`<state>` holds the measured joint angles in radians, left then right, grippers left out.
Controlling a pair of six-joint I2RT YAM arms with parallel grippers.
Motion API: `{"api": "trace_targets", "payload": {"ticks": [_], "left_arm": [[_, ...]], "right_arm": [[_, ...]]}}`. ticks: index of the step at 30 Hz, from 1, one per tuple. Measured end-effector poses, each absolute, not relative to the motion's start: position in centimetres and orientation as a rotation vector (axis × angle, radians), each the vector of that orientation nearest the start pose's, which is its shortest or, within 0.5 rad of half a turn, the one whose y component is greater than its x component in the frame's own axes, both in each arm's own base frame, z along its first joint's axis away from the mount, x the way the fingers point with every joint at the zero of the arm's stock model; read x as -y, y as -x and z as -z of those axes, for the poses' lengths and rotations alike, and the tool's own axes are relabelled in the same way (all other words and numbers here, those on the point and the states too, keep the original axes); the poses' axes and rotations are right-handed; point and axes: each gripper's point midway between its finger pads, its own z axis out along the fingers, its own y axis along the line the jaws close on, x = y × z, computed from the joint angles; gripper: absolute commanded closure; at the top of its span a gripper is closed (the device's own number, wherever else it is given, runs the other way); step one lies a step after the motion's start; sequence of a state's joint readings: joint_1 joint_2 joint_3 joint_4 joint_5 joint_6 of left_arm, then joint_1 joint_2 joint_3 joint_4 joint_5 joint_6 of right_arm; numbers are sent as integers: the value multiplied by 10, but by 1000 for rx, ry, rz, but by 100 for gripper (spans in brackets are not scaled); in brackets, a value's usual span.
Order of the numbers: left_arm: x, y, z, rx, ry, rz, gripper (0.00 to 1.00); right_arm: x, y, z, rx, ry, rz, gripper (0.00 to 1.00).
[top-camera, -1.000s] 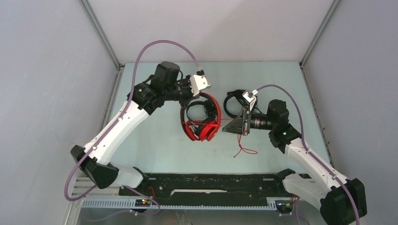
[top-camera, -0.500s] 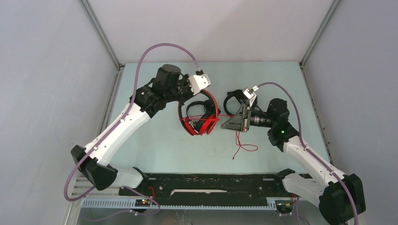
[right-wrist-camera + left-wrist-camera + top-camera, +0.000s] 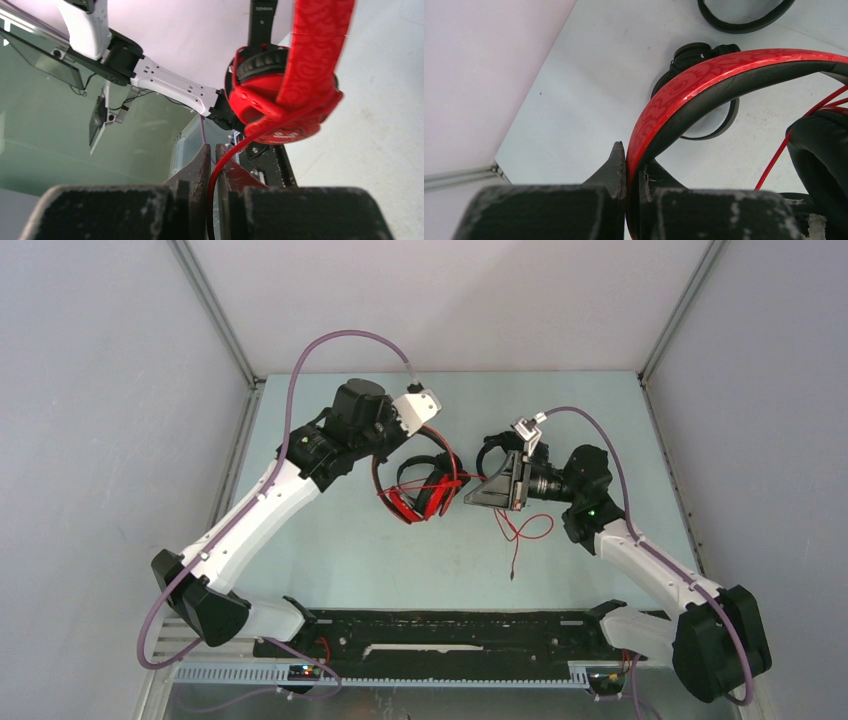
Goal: Wrap the headphones
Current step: Wrap the headphones cable around the headphones.
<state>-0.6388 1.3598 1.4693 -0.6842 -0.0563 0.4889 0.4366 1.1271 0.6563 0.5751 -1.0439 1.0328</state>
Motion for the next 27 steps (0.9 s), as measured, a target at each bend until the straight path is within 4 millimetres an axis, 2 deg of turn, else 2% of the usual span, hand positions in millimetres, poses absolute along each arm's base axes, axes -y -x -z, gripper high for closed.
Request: {"api": "trace_targets", "payload": {"ticks": [6, 15, 22, 27], "left_arm": [[197, -330, -285, -1902, -1066, -15, 100], [187, -332, -283, -1969, -947, -45, 100], [182, -335, -287, -1998, -797, -37, 100], [180, -336, -294, -2001, -691, -15, 100]], "right_arm": [[-285, -187, -303, -1751, 554, -1870, 82], [-313, -200, -319, -1725, 605, -1923, 76], [-336, -202, -327, -1716, 636, -1951, 67], [-351, -198, -331, -1713, 661, -1956, 63]]}}
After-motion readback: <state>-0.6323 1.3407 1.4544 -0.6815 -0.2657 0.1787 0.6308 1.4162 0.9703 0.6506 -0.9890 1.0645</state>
